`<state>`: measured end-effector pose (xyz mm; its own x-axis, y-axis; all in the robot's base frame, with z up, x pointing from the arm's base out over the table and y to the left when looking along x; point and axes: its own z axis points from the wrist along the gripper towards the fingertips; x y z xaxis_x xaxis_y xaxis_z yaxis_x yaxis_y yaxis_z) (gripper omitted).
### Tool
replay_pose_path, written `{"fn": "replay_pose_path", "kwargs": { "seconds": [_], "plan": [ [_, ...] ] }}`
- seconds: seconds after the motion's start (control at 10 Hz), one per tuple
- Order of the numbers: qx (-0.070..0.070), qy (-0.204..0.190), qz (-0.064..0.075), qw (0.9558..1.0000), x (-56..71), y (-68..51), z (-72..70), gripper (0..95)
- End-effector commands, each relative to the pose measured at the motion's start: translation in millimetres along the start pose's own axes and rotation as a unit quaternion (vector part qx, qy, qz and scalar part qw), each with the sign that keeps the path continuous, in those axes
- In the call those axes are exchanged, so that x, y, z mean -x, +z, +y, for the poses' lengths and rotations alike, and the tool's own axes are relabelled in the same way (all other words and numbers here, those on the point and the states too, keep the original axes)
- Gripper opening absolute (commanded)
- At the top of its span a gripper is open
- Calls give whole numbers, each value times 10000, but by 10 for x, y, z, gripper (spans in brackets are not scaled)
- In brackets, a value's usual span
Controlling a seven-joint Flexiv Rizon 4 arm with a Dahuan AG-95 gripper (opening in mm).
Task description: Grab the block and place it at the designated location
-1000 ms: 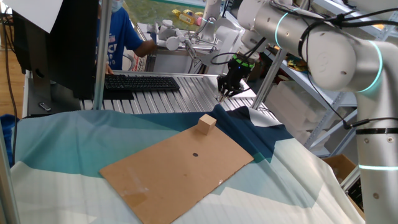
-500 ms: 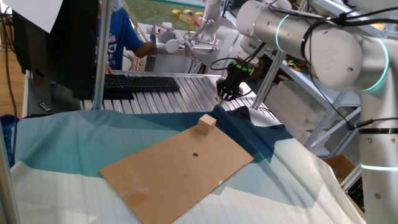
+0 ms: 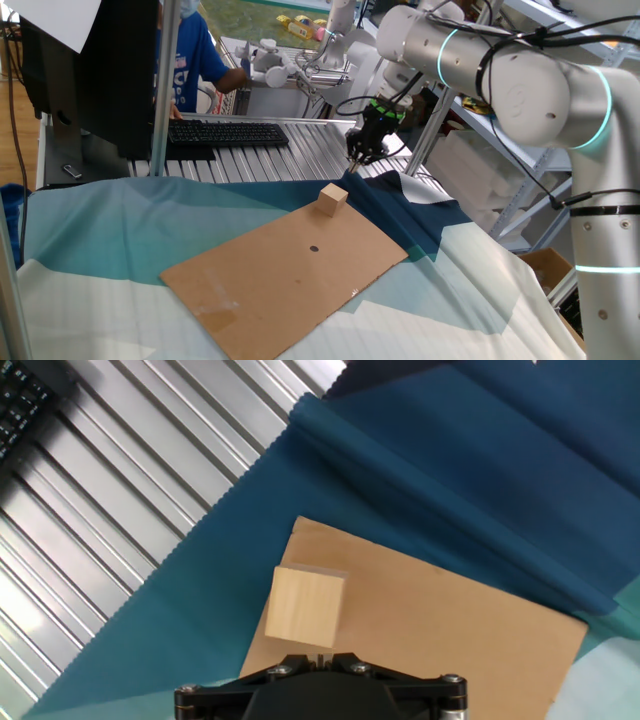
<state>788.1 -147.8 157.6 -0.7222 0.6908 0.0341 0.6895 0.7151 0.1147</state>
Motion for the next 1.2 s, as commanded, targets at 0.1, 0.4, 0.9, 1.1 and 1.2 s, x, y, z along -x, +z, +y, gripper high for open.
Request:
{"fn": "replay_pose_path", "kwargs": {
  "seconds": [0.1, 0.4, 0.9, 1.1, 1.2],
  "plan": [
    [3, -21, 3, 10000, -12, 14, -16, 0],
    [-17, -1, 24, 10000, -13, 53, -18, 0],
    [-121, 83, 44, 9999, -13, 52, -18, 0],
    [-43, 64, 90, 9999, -13, 52, -18, 0],
    [-36, 2, 123, 9999, -13, 52, -18, 0]
  ]
}}
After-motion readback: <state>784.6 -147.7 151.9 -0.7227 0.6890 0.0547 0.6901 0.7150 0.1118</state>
